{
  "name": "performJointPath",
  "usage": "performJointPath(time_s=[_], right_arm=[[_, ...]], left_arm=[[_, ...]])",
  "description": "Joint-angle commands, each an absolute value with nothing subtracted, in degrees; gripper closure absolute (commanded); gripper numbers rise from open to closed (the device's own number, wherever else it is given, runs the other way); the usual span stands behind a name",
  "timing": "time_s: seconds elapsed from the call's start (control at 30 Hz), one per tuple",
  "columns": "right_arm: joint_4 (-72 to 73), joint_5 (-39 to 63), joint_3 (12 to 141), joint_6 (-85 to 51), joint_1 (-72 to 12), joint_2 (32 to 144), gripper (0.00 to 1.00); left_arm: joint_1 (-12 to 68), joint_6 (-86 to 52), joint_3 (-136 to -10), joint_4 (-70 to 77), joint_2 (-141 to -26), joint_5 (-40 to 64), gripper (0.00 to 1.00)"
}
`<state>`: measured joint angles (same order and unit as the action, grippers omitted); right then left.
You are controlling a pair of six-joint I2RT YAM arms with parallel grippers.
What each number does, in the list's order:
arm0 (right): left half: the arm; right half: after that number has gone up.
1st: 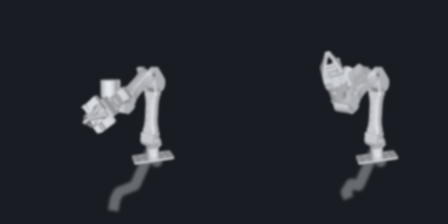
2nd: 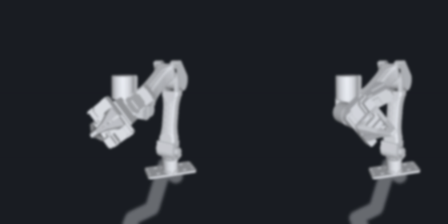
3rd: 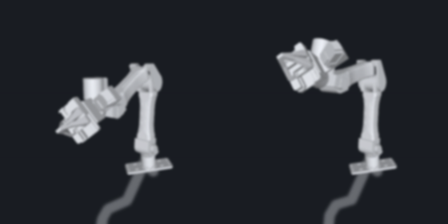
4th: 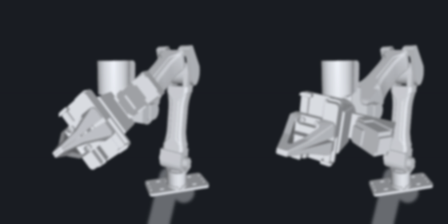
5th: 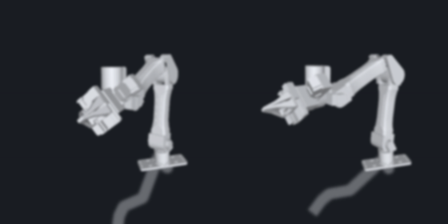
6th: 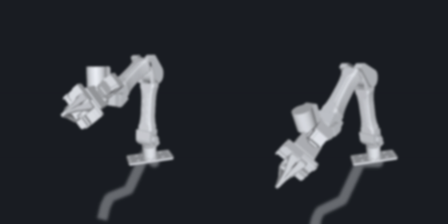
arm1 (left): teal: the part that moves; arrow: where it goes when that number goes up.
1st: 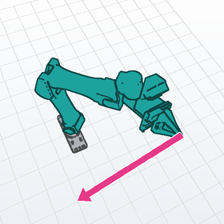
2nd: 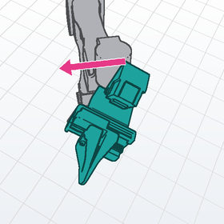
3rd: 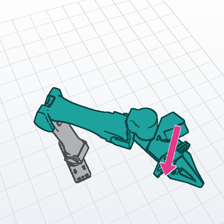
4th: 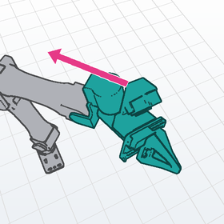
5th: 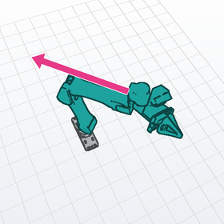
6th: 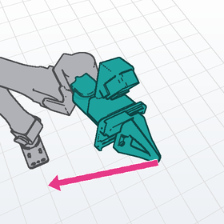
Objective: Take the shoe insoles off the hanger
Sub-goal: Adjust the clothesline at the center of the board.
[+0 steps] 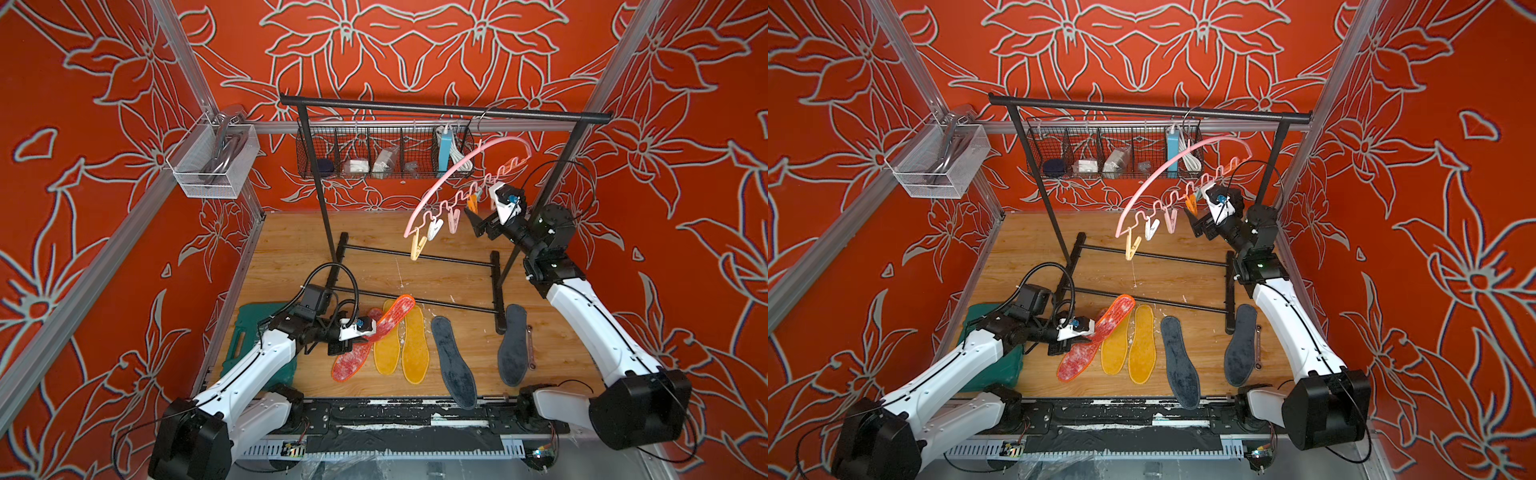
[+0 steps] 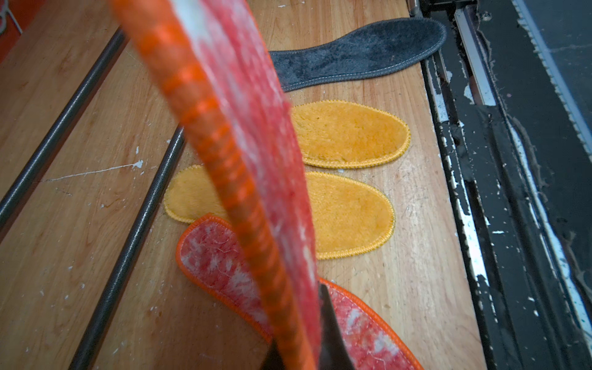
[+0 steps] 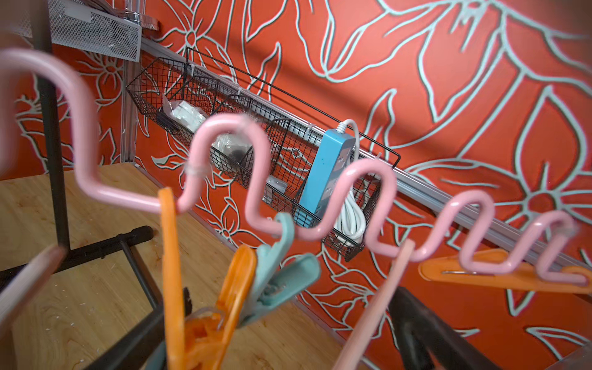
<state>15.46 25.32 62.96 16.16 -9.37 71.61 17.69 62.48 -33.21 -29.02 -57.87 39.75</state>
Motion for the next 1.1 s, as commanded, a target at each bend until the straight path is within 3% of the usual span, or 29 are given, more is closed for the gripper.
performJointPath(time_s=[0.0,0.3,1.07], right_arm=[[17.84,23.95,61.41,15.79,-8.82,70.42,0.01],[19.36,30.12,60.45,14.65,-7.93,70.58,0.01],[18.32,32.93,66.03,19.60,-3.08,70.86,0.01]], left_arm=[[17.49,62.19,-32.67,-29.09,-57.18,41.53,1.00],[17.45,62.20,-32.61,-29.06,-57.18,41.75,1.00],[17.49,63.13,-31.36,-28.65,-57.17,41.84,1.00]])
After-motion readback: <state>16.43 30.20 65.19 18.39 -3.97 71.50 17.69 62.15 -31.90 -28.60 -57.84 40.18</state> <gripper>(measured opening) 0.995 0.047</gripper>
